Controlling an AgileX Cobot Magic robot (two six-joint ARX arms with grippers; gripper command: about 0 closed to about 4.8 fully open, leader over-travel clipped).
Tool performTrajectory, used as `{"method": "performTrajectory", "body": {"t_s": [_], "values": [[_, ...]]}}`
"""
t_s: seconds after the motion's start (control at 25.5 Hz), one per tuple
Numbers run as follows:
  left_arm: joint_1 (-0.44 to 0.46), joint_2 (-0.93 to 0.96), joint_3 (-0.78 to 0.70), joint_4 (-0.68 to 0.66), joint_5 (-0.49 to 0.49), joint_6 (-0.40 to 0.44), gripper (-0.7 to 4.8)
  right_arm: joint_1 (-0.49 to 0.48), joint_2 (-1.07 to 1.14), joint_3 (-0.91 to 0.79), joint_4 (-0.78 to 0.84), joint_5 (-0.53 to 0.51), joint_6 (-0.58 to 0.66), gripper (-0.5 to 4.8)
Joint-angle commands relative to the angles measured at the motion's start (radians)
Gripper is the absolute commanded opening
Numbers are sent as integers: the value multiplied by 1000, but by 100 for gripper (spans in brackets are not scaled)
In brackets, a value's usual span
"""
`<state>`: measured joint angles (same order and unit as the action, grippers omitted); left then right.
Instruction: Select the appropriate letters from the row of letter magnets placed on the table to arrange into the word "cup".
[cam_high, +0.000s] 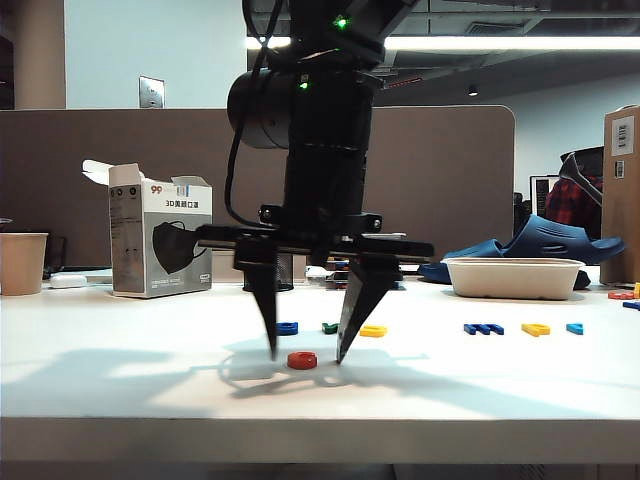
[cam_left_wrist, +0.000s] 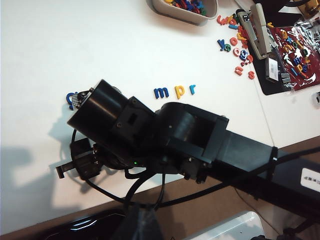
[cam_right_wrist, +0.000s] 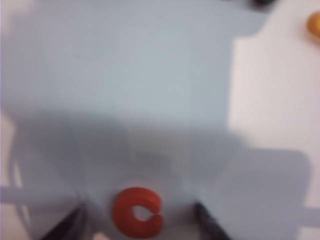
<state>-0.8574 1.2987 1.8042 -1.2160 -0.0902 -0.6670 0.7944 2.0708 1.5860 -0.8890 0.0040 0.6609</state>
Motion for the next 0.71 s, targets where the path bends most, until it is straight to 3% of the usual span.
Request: {"method": "performTrajectory", "body": {"t_s": [0.04, 0.71], "values": [[-1, -3, 5, 6, -3, 5, -5, 0, 6, 0, 27, -8, 2, 352], [-1, -3, 5, 6, -3, 4, -5, -53, -101, 2, 31, 1, -11, 351]]}}
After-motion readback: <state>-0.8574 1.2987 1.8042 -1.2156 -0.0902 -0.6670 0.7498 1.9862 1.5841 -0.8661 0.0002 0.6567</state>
